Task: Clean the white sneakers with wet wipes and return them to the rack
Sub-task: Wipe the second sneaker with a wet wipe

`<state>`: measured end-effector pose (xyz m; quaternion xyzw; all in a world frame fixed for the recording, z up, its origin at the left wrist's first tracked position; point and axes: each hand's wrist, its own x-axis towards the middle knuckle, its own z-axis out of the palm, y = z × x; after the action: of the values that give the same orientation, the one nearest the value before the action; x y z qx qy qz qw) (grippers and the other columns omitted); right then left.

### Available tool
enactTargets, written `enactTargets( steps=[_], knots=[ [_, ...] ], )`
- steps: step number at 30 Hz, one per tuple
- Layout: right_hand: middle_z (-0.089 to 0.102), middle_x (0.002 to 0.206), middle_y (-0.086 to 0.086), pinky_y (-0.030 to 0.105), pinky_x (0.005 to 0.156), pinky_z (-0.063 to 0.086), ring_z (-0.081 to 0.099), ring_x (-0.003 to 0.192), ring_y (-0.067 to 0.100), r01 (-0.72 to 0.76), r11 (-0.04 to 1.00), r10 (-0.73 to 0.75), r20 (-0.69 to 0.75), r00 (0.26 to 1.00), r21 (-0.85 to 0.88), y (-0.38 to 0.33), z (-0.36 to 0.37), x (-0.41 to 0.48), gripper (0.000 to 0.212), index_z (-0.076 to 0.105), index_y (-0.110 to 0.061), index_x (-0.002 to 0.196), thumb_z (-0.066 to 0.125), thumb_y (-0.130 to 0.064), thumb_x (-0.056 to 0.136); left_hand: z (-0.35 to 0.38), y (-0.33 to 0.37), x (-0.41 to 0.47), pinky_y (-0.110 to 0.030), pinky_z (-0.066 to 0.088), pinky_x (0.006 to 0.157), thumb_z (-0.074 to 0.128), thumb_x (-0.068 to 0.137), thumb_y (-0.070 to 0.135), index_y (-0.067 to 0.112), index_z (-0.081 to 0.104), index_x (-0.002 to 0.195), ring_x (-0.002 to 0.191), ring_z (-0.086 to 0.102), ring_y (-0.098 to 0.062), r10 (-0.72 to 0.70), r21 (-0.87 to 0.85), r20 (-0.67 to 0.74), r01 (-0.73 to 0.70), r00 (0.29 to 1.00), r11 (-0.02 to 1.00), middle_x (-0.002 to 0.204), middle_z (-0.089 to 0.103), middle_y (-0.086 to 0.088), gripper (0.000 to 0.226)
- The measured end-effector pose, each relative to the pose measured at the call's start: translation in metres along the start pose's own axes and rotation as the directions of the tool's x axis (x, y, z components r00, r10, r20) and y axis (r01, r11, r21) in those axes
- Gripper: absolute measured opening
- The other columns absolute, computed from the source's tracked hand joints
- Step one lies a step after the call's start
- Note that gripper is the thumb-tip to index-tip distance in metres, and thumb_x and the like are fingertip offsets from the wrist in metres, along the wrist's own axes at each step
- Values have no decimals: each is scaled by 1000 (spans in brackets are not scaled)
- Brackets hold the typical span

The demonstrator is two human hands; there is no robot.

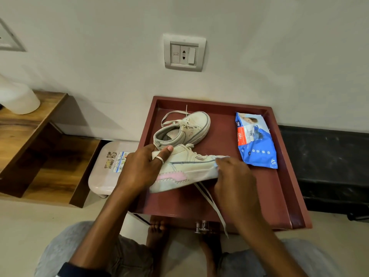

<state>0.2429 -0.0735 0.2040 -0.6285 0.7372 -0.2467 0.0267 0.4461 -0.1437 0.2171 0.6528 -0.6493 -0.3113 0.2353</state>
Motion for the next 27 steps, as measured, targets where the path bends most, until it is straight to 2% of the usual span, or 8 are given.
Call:
enactTargets(
  steps=[3, 10, 13, 16, 19, 21, 23, 27],
  knots=[
    [73, 95, 8, 36, 67, 58, 67, 81, 27, 88, 996, -88, 4, 996, 10, 3, -4, -5, 37, 74, -9, 105, 70, 8, 72, 0, 0, 0, -29, 39, 54, 51, 94, 64, 22, 59, 73, 64, 61, -11, 16, 11, -2, -15, 1000, 1000, 63, 64, 5, 47],
    [75, 102, 5, 30, 77, 50, 68, 94, 25, -228, 969, 219, 97, 971, 96, 55, -5, 34, 23, 75, -17, 109, 62, -11, 91, 0, 0, 0, -28, 39, 53, 52, 93, 64, 25, 60, 73, 62, 62, -8, 16, -9, -4, -16, 1000, 1000, 62, 66, 7, 44],
    [75, 88, 10, 34, 67, 55, 69, 77, 27, -84, 996, 84, -8, 996, 13, 21, -8, 14, 21, 76, -9, 99, 67, -1, 83, -1, 0, -1, -28, 39, 54, 52, 93, 63, 26, 59, 72, 63, 61, -8, 17, -5, 1, -17, 1000, 1000, 62, 65, 7, 43],
    [72, 82, 9, 36, 61, 57, 67, 70, 25, 66, 998, -66, 30, 997, -8, 6, -9, -3, 25, 75, -8, 93, 72, 6, 72, 0, -1, 0, -29, 42, 55, 53, 93, 64, 26, 60, 73, 63, 62, -8, 20, -12, 1, -20, 1000, 1000, 62, 66, 8, 43],
    [71, 82, 13, 36, 64, 52, 67, 74, 29, -32, 999, 33, 28, 999, -43, 36, -5, 21, 14, 75, -5, 91, 64, -4, 83, -1, 1, 0, -29, 42, 55, 52, 93, 63, 24, 60, 73, 63, 62, -10, 26, -5, -1, -26, 1000, 1000, 62, 65, 6, 45],
    [72, 85, 13, 32, 69, 47, 67, 82, 32, -168, 986, 167, 106, 980, 4, 56, -5, 39, 29, 76, -8, 91, 50, -21, 87, -1, 1, 0, -30, 42, 54, 53, 93, 64, 24, 61, 73, 63, 62, -11, 26, -14, -1, -26, 1000, 1000, 63, 65, 5, 45],
    [73, 93, 10, 30, 71, 45, 66, 90, 30, -237, 971, 231, 140, 963, 29, 60, -7, 43, 28, 76, -14, 98, 51, -23, 91, -1, 0, 0, -30, 44, 56, 53, 92, 64, 25, 61, 74, 64, 64, -11, 22, -24, 3, -22, 1000, 999, 64, 67, 6, 44],
    [72, 93, 9, 33, 70, 52, 67, 84, 27, -112, 994, 113, 44, 993, -14, 26, -12, 17, 18, 75, -11, 101, 64, -9, 87, -2, 2, -1, -24, 39, 51, 53, 92, 63, 26, 60, 73, 58, 60, -4, 26, 1, -1, -26, 1000, 1000, 60, 64, 8, 43]
  ],
)
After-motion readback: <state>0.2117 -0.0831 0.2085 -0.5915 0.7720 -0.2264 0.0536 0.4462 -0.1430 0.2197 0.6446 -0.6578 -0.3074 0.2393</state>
